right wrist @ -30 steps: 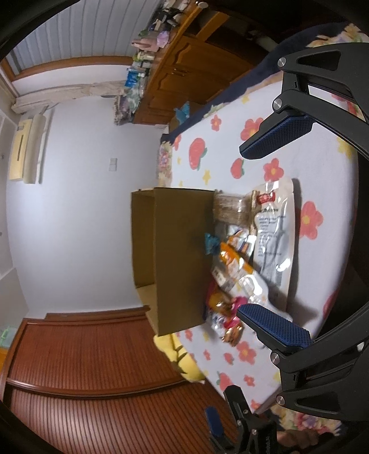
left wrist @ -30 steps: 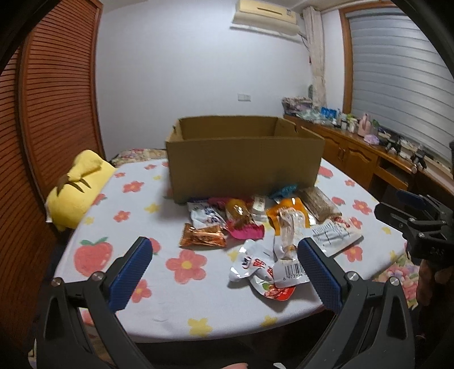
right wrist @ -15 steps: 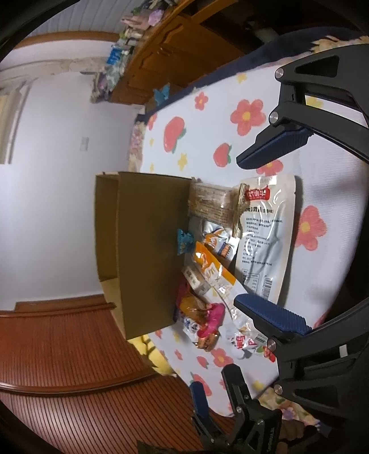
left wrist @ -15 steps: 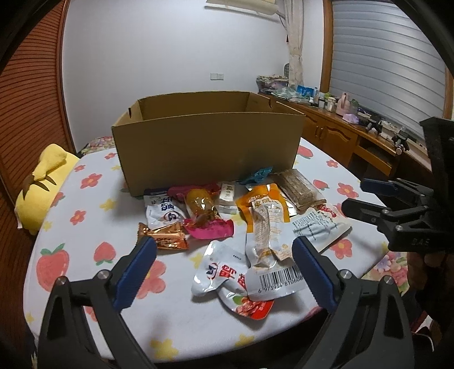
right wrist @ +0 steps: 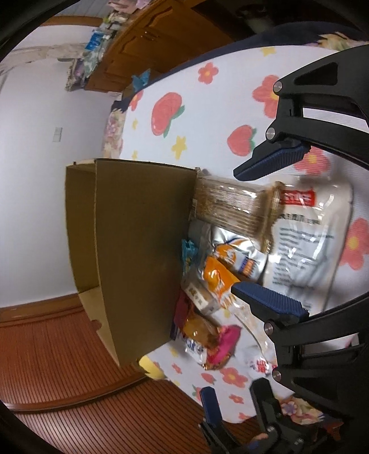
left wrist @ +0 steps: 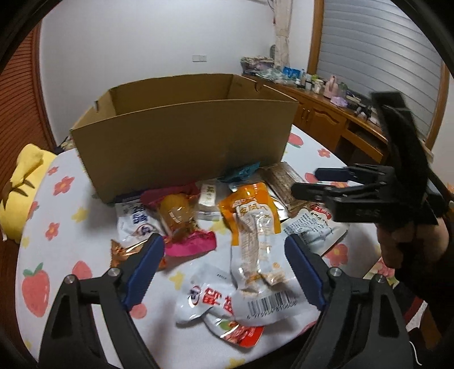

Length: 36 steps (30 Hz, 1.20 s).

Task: Organize snacks
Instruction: 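Reach the left tool to the orange pouch while the right tool reaches the granola bar, then close the left tool on the orange pouch while the right tool grips the granola bar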

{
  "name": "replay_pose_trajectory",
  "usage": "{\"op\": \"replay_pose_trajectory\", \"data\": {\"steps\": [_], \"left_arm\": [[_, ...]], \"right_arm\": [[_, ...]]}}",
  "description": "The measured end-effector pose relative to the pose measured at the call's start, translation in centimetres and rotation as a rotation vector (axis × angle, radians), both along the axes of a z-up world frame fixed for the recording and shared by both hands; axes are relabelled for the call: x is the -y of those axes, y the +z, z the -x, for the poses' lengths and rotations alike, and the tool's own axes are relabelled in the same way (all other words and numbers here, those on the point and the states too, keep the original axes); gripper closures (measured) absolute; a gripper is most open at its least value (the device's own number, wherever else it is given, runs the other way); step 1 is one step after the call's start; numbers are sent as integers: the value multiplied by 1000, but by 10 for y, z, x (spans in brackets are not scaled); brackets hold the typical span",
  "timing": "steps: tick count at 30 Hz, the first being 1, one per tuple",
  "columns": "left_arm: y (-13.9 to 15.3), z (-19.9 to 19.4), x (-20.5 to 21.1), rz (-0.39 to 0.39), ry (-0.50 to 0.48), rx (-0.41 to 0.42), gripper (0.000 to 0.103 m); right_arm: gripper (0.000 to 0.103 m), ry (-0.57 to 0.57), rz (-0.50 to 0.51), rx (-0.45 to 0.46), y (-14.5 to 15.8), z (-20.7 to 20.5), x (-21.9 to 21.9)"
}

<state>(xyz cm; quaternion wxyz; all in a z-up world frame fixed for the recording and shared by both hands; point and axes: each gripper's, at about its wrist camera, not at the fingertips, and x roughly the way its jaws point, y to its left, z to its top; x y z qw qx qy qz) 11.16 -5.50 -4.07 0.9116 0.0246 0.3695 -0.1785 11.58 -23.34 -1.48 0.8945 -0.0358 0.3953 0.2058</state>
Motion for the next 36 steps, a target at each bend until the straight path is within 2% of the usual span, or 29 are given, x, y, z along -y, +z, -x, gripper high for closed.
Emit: {"op": "replay_pose_trajectory", "data": {"steps": [4, 7, 10, 16, 23, 30, 31, 32, 33, 36], "left_arm": [[-2, -7, 13, -11, -34, -27, 30], [-4, -12, 22, -12, -63, -57, 33], [-7, -18, 29, -9, -86, -86, 34], [-21, -40, 36, 11, -89, -198, 34], [-25, -51, 43, 1, -102, -259, 37], [-36, -61, 50, -55, -91, -283, 37], [-37, -62, 51, -62, -94, -281, 38], [-38, -63, 54, -63, -99, -281, 47], [-39, -63, 54, -62, -108, -287, 52], [-37, -69, 60, -58, -105, -268, 58]], "right_arm": [[32, -18, 0, -60, -9, -20, 2], [37, -32, -7, -109, -17, -34, 4], [39, -33, -22, -141, -21, -43, 7], [43, -14, 51, -147, -28, -52, 3], [57, 0, 82, -109, -24, -53, 4], [60, -11, 48, -48, -11, -41, 19], [60, -13, 43, -41, -8, -38, 22], [60, -12, 38, -37, -6, -35, 24], [60, -10, 33, -34, -5, -33, 25], [60, 2, 30, -22, -2, -24, 25]]}}
